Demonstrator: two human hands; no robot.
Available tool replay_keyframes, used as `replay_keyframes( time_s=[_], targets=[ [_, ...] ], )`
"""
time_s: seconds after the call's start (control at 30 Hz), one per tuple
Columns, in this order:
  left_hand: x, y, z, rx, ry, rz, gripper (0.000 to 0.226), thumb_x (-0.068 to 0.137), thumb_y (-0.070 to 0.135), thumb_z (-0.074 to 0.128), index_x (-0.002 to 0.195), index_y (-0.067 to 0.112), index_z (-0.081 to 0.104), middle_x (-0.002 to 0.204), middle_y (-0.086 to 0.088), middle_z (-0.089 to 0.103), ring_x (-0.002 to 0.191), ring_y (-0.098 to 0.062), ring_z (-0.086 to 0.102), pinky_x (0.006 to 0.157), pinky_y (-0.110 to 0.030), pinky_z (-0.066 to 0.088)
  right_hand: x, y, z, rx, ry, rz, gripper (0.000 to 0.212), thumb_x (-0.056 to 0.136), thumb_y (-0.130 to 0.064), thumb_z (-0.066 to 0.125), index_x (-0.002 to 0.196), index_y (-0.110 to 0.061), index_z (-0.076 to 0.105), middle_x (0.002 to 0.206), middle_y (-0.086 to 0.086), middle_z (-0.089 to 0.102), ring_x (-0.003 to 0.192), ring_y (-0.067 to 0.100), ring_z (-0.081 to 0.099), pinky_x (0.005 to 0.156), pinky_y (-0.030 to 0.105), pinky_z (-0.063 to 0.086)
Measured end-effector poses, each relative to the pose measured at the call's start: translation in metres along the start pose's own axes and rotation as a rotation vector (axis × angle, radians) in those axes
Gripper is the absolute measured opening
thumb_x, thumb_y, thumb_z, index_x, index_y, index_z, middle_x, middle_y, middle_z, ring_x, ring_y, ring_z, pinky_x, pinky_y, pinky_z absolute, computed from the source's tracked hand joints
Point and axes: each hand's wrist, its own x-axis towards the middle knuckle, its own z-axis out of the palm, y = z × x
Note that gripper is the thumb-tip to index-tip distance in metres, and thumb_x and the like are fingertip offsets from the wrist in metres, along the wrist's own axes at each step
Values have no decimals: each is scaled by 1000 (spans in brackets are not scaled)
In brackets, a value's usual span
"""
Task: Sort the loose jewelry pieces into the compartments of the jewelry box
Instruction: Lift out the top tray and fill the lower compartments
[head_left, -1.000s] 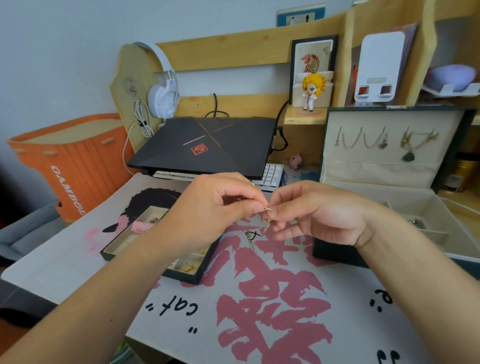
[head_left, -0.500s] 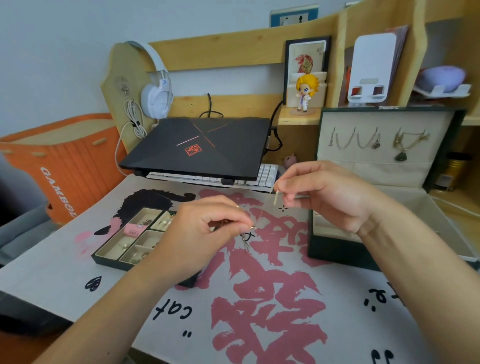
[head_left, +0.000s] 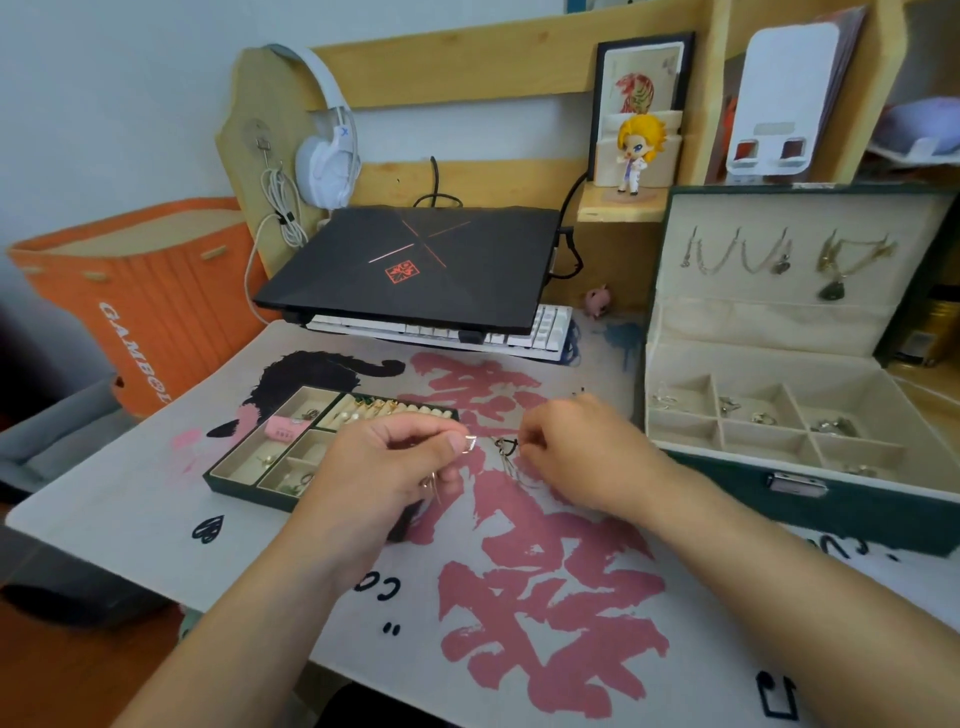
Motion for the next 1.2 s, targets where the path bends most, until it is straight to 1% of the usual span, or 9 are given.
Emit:
replay_keyframes(
  time_s=[0.17, 0.23, 0.33, 0.5, 0.63, 0.73, 0.87, 1.03, 1.2],
  targets=[
    [4, 11, 0, -118, -52, -55, 8, 89, 4, 74, 91, 6, 82, 81, -12, 73, 74, -21, 66, 81, -40, 63, 5, 5, -6, 48, -4, 26, 24, 99, -24, 53, 92, -18, 76, 86, -1, 73, 80, 16, 67, 80, 42, 59],
    [8, 21, 5, -119, -79, -37, 8, 89, 5, 75, 91, 6, 82, 81, -13, 72, 72, -20, 66, 78, -37, 63, 1, 2, -44, 311, 33, 46, 23, 101, -30, 55, 93, -20, 74, 85, -3, 74, 80, 10, 70, 81, 38, 59],
    [15, 40, 21, -134, -154, 17, 9, 91, 6, 73, 95, 6, 81, 81, -12, 71, 73, -18, 66, 75, -32, 60, -14, -8, -91, 776, -98, -19, 16, 95, -28, 64, 106, -19, 72, 89, 3, 75, 80, 15, 74, 72, 33, 61],
    [29, 66, 65, -289, -256, 52, 16, 93, 7, 70, 106, 2, 79, 89, -16, 74, 77, -20, 70, 76, -31, 61, -20, 13, -118, 766, 84, -22, 4, 89, -14, 72, 89, -11, 75, 77, 12, 73, 68, 19, 70, 65, 29, 58],
    [42, 84, 96, -309, -437, 2, 24, 102, 12, 59, 118, 3, 74, 111, -17, 77, 103, -28, 76, 90, -41, 61, -29, 51, -151, 806, 38, 81, 8, 92, -11, 66, 92, -4, 71, 81, 12, 72, 71, 19, 68, 65, 26, 57],
    [52, 91, 112, -310, -503, -48, 25, 102, 13, 58, 122, 5, 72, 116, -14, 77, 108, -28, 75, 97, -46, 58, -40, 79, -169, 911, 88, 163, 12, 94, -8, 62, 98, 3, 67, 84, 14, 71, 77, 22, 68, 71, 30, 56],
    [66, 92, 129, -262, -560, -85, 25, 103, 10, 56, 125, 7, 68, 118, -10, 77, 109, -26, 75, 99, -43, 57, -55, 110, -185, 1053, 174, 270, 22, 97, -6, 56, 112, 9, 62, 105, 22, 74, 98, 32, 71, 89, 41, 57],
    [78, 88, 145, -161, -581, -31, 35, 99, -9, 53, 126, 10, 66, 119, -6, 77, 109, -23, 75, 93, -38, 60, -63, 129, -188, 1207, 143, 306, 16, 100, -9, 50, 96, -1, 63, 104, 27, 73, 100, 39, 72, 88, 47, 58],
    [77, 86, 156, -111, -510, 57, 20, 102, 9, 60, 119, 12, 71, 110, -5, 79, 103, -21, 77, 98, -44, 58, -57, 129, -183, 1239, 116, 334, 17, 103, -13, 48, 95, -6, 61, 99, 26, 73, 91, 36, 75, 82, 46, 62]
  ],
)
